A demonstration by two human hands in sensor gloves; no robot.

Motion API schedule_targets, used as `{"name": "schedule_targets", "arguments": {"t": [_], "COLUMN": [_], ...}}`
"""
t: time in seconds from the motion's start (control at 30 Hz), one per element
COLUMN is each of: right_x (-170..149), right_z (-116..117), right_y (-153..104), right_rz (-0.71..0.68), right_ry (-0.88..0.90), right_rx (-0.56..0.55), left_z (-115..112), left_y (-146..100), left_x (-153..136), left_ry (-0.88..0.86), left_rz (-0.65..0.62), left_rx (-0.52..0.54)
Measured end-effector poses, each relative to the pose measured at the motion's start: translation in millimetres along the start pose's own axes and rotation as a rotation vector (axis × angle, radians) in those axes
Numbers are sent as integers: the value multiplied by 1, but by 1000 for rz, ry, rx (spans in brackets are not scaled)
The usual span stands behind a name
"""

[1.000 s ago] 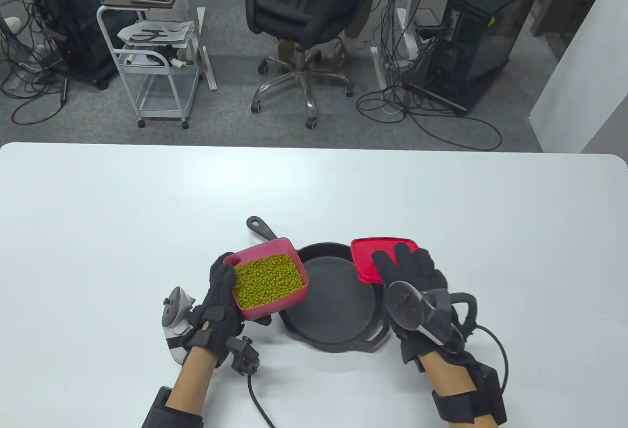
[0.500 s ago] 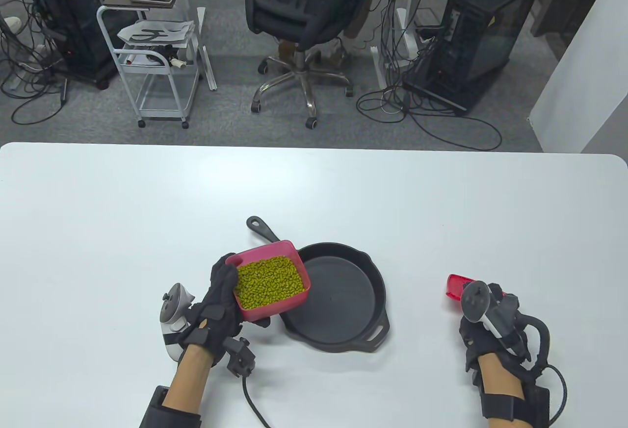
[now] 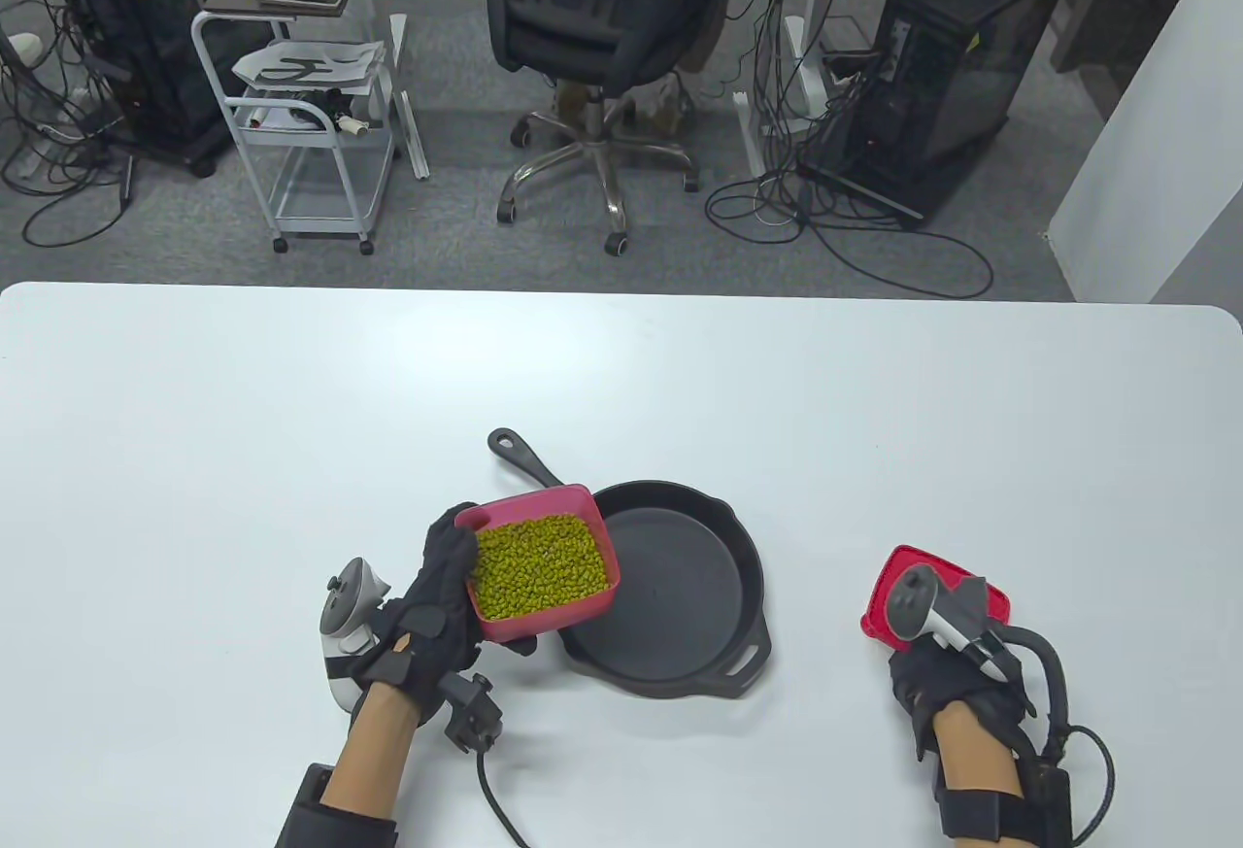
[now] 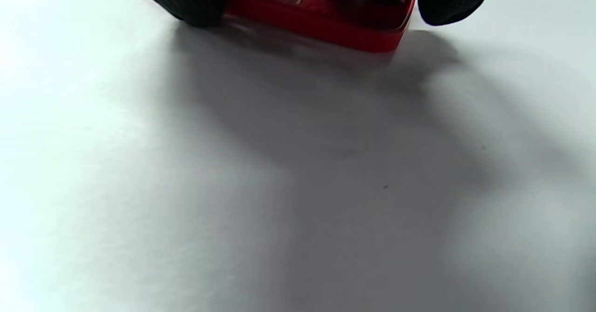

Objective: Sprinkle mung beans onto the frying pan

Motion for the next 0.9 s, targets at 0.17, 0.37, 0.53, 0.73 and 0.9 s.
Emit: {"name": "schedule_targets", "arguments": {"t": [0.17,0.37,0.53,0.73,0.9], "right_x": [-2,42,112,179,230], "right_z": [-10,-67,-135,-197,-203], "right_y": [-2,-36,-95,-167,-177], "right_rz": [39,-155,-450,-706,-841], "right_ry": [42,125,184,305,364], "right_rx": [56,-70,-291,-512,-422], "left_z": [1,2,3,2,2], "left_y": [0,1,0,1,1], "left_x": [-1,-2,-3,-5,-5], "left_ry": [11,37,52,76,85], "left_rz": [3,14,23,35,34], "left_rx": [4,24,38,34,36]}}
Point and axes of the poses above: the tracker on the back of each hand, its own x axis roughly to the thumb side, its own y axis roughly from the wrist to the fingertips, z = x × y, the point moved 4 cm from there along y, roughly from the wrist to the fingertips, and after that the axes turned 14 degrees about -y, right-handed, at the moved point
